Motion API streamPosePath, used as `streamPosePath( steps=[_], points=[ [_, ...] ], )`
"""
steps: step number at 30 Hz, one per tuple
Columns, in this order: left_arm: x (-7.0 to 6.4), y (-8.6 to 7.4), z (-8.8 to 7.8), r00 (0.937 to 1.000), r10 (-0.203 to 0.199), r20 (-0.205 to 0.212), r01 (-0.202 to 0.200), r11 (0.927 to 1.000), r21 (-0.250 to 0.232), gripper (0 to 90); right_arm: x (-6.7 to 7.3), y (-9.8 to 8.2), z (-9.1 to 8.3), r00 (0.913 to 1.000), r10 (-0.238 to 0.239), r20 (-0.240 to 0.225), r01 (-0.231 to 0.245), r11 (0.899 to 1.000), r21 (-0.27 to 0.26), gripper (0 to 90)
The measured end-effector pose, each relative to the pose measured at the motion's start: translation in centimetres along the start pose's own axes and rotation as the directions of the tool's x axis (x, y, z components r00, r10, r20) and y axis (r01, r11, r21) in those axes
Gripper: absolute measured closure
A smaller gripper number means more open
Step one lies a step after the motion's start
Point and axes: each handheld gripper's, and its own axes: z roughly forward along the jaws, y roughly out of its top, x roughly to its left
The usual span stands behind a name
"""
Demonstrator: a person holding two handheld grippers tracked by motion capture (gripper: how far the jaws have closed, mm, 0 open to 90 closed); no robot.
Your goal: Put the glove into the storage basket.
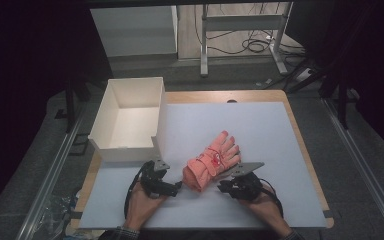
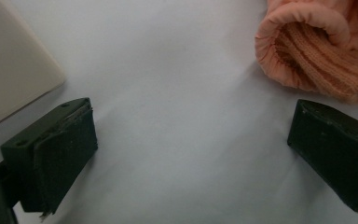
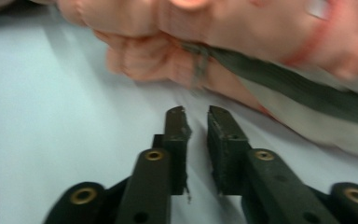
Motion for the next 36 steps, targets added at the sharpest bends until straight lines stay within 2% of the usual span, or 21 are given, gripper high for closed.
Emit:
streamPosePath(
  steps=[6,12,16,23,29,36],
  points=[
    [-0.2,-0.2,-0.3,0.9994,0.022,0.027,-0.022,0.9997,0.006,1.8,-1.4,-1.1,-1.9,0.9965,0.012,0.083,-0.011,1.0,-0.006,56.7],
    [-0.7,-0.4,-0.8,0.996,0.035,0.083,-0.037,0.999,0.024,0.0,-3.0,-2.0,-3.4,0.9855,0.025,0.168,-0.022,1.0,-0.022,40.7],
    [-1.2,-0.2,-1.4,0.9932,0.032,0.112,-0.035,0.9991,0.023,0.0,-4.2,-2.7,-4.3,0.9741,0.053,0.22,-0.045,0.998,-0.043,33.4],
    [-2.5,1.2,-2.6,0.9876,0.069,0.141,-0.072,0.9973,0.016,0.0,-5.9,-3.7,-5.5,0.9496,0.086,0.301,-0.075,0.996,-0.049,27.5],
    [-3.6,2.8,-3.1,0.9821,0.103,0.158,-0.107,0.9941,0.019,0.0,-6.9,-4.4,-5.7,0.9324,0.108,0.345,-0.103,0.994,-0.033,20.0],
    [-4.5,4.5,-3.7,0.977,0.138,0.163,-0.144,0.9892,0.026,0.0,-7.2,-4.6,-5.5,0.9306,0.128,0.343,-0.128,0.992,-0.02,17.2]
  ],
)
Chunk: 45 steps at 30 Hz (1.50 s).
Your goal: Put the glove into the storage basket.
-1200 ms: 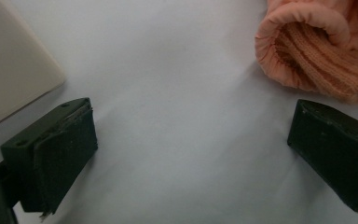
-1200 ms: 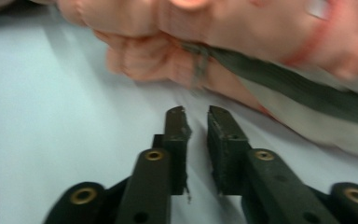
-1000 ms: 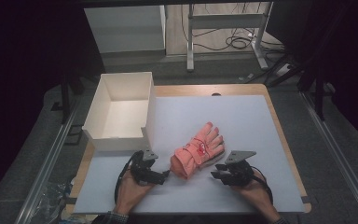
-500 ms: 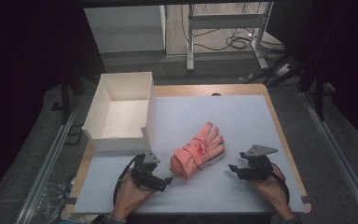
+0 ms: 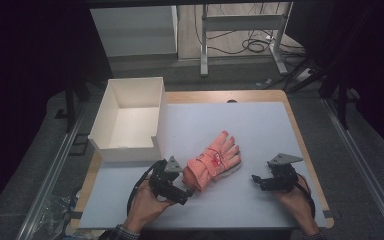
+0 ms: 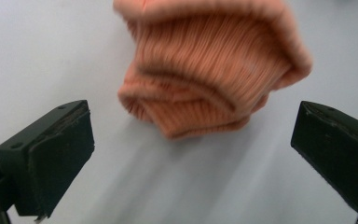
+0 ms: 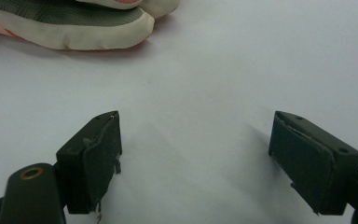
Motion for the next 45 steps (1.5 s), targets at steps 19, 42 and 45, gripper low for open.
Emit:
streamPosePath(
  steps=[19,42,45],
  points=[
    [-0.4,6.2,2.1,0.9995,0.027,-0.016,-0.026,0.9979,0.058,0.0,0.0,-0.1,0.1,1.0,0.004,-0.004,-0.004,1.0,-0.005,17.2],
    [-0.2,4.6,8.3,0.9995,0.026,-0.015,-0.022,0.9757,0.218,3.8,0.0,-0.1,0.0,1.0,0.002,-0.003,-0.002,1.0,-0.004,17.2],
    [-0.4,4.3,8.5,0.9996,0.021,-0.017,-0.017,0.9754,0.22,7.0,0.0,-0.1,0.1,1.0,0.003,-0.003,-0.003,1.0,-0.003,17.2]
  ],
)
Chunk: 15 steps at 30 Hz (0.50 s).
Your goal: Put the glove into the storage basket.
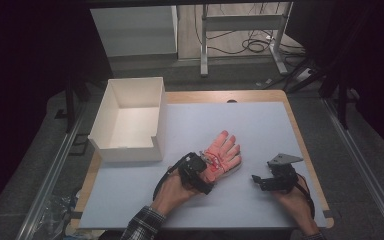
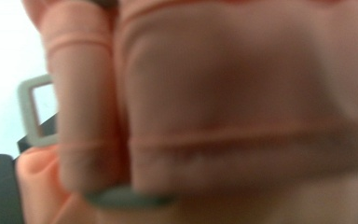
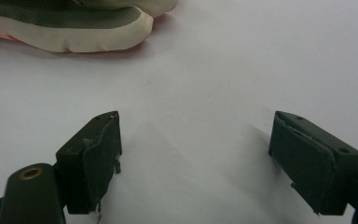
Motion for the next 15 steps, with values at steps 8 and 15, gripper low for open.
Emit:
streamPosePath(
  steps=[8,15],
  points=[
    [-0.2,0.3,-0.7,0.9999,0.012,-0.005,-0.012,0.9996,0.025,27.3,0.0,0.0,0.0,1.0,0.0,0.0,0.0,1.0,0.0,17.2],
    [0.4,0.1,-1.5,0.9996,-0.003,0.029,0.003,1.0,-0.009,44.6,0.0,0.0,0.0,1.0,0.0,0.0,0.0,1.0,0.0,17.2]
  ],
)
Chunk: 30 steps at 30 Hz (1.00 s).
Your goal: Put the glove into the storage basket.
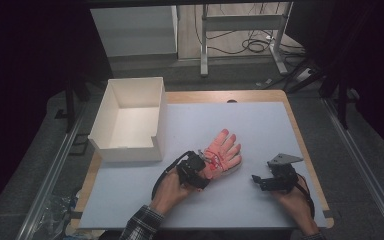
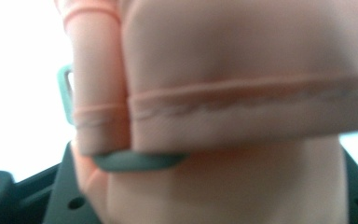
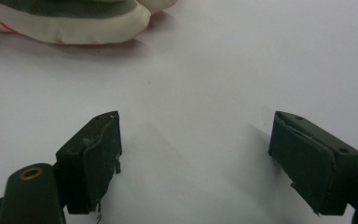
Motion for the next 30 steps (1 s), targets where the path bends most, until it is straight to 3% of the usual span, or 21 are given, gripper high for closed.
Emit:
streamPosePath(
  steps=[5,16,30],
  points=[
    [0.3,0.0,-0.5,0.9998,-0.011,0.019,0.011,0.9997,-0.021,47.7,0.0,0.0,0.0,1.0,0.001,-0.001,-0.001,1.0,0.0,17.2],
    [1.3,1.3,-2.8,0.9986,-0.052,-0.013,0.051,0.9963,-0.069,48.2,0.0,0.0,0.0,1.0,0.002,-0.001,-0.002,1.0,0.0,17.2],
    [2.7,3.4,-6.0,0.9965,-0.06,-0.058,0.055,0.9951,-0.082,47.6,0.0,0.0,0.0,1.0,0.001,-0.003,-0.001,1.0,0.0,17.2]
  ],
)
